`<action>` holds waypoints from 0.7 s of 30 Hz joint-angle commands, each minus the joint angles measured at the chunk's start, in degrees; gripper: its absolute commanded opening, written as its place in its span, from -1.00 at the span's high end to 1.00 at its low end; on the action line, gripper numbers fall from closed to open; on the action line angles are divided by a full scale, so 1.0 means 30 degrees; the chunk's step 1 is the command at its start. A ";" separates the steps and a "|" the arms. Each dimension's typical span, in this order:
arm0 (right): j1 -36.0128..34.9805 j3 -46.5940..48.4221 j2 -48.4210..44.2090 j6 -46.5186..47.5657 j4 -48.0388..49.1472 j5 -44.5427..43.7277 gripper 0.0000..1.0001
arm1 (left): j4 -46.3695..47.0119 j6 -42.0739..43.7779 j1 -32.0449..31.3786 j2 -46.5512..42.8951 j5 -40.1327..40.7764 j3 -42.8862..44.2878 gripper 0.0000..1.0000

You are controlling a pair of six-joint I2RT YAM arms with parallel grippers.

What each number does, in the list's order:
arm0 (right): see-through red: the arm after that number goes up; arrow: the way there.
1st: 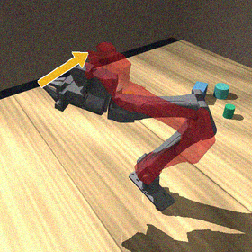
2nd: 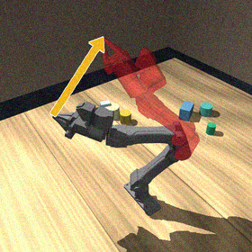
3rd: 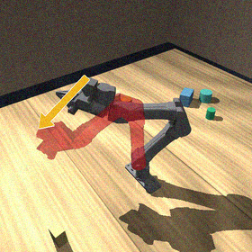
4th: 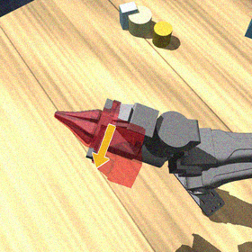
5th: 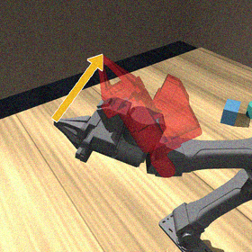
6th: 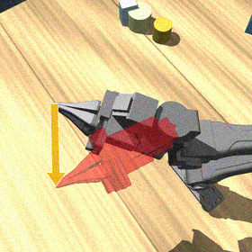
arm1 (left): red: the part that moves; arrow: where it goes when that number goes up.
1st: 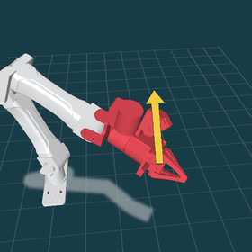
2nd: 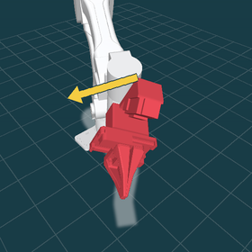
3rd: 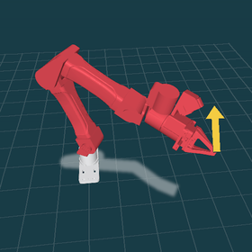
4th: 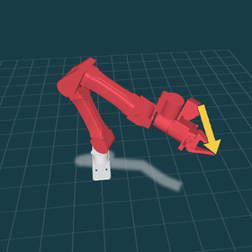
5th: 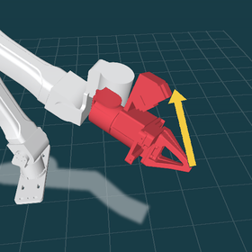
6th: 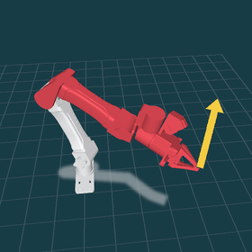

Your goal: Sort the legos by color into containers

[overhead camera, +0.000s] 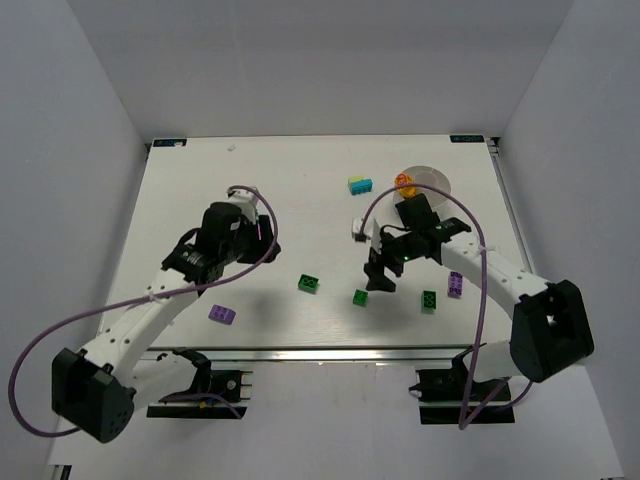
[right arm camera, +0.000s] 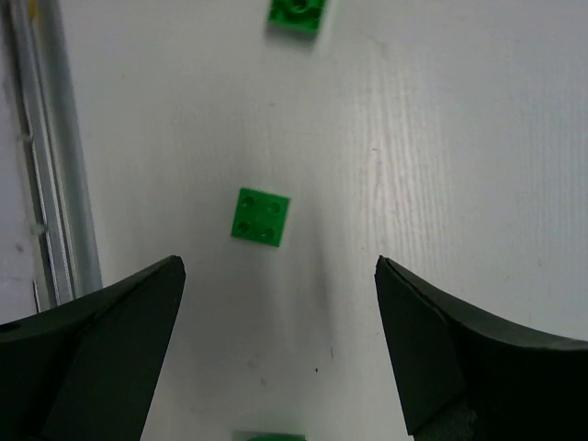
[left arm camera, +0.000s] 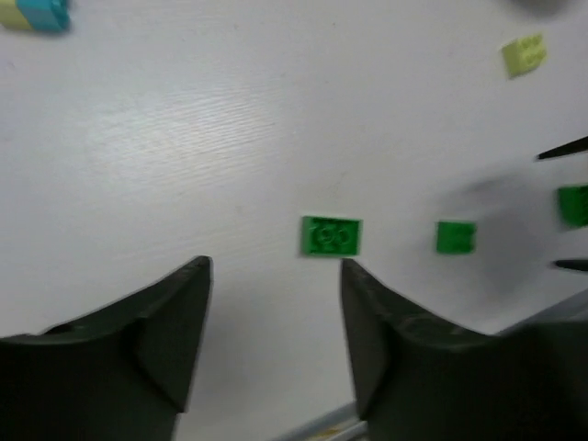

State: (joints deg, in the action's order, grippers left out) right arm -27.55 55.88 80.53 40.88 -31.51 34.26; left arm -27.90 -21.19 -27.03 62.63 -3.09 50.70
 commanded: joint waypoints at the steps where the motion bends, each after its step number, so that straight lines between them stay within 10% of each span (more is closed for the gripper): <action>1: -0.0192 -0.1015 -0.1559 0.9697 -0.2823 0.1670 -0.79 | 0.1768 0.3485 0.0102 -0.1830 0.0738 -0.1895 -0.50; 4: -0.0395 -0.1897 -0.1943 1.6011 -0.3033 0.1588 -0.79 | 0.2269 0.4015 0.0102 -0.3091 0.1463 -0.2923 -0.63; 21: -0.3032 0.0856 0.4356 1.8158 -0.4059 -0.1692 -0.58 | 0.1829 0.3753 0.0102 -0.5641 0.3491 -0.3041 -0.65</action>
State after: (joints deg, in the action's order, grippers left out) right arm -35.57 57.39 92.51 91.88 -43.70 32.10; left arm -23.27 -10.28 -26.89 47.68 5.72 41.52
